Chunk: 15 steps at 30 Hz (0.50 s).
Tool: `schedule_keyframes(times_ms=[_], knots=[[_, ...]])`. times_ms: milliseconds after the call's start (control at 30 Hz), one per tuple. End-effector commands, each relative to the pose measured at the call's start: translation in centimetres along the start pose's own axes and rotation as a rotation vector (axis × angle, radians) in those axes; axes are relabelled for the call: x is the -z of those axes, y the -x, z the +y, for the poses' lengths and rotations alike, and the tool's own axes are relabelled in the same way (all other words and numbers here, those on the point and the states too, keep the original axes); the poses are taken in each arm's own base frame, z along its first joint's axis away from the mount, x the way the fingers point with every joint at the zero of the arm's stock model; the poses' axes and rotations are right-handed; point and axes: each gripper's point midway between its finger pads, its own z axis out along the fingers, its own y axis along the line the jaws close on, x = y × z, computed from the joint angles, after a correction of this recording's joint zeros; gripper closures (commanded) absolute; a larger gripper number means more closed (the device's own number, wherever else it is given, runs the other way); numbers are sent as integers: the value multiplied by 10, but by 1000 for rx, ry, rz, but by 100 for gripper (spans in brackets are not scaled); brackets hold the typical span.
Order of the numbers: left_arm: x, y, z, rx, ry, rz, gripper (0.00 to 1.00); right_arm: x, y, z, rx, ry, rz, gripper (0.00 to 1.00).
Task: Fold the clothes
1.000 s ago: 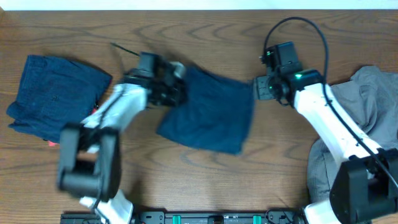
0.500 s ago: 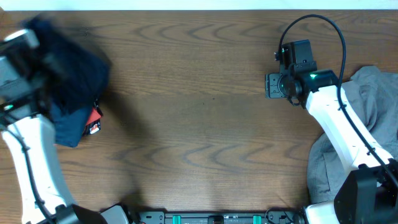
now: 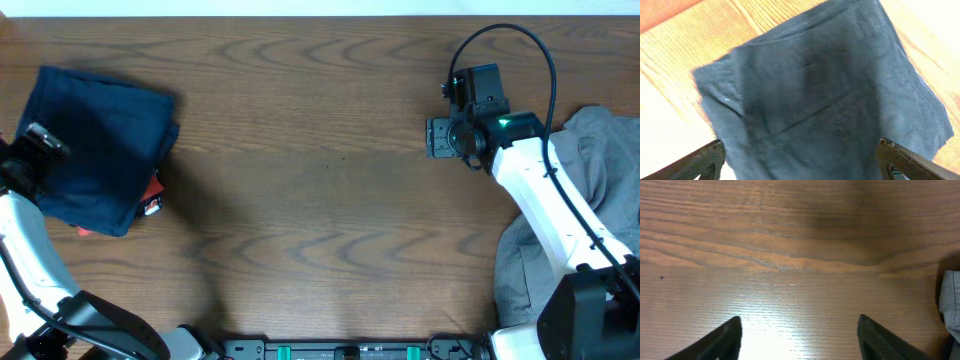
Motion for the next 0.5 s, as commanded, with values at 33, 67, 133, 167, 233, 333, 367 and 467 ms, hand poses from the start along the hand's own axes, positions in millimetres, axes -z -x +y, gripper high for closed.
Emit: schedule_keyframes(times_ms=[33,67,133,167,233,333,367,467], knots=[[12,4,-30,0,-134,-15,2,8,11,0,-24,18,-36,12],[13,2,-42,-11,-177,-4,2,8,13,7,-24,55,-42,1],[14,-7,-68,-43,-259,25,2,10,16,18,-22,121,-54,1],[15,-12,-80,-62,-287,39,2,11,19,24,-20,154,-65,1],[16,-28,-111,-133,-336,70,2,12,28,29,-23,193,-95,1],[17,-58,-157,-254,-388,122,2,15,42,28,-39,226,-148,1],[17,-72,-172,-295,-392,145,2,15,46,23,-54,223,-162,1],[22,-119,-205,-418,-388,235,2,12,47,-4,-158,195,-155,1]])
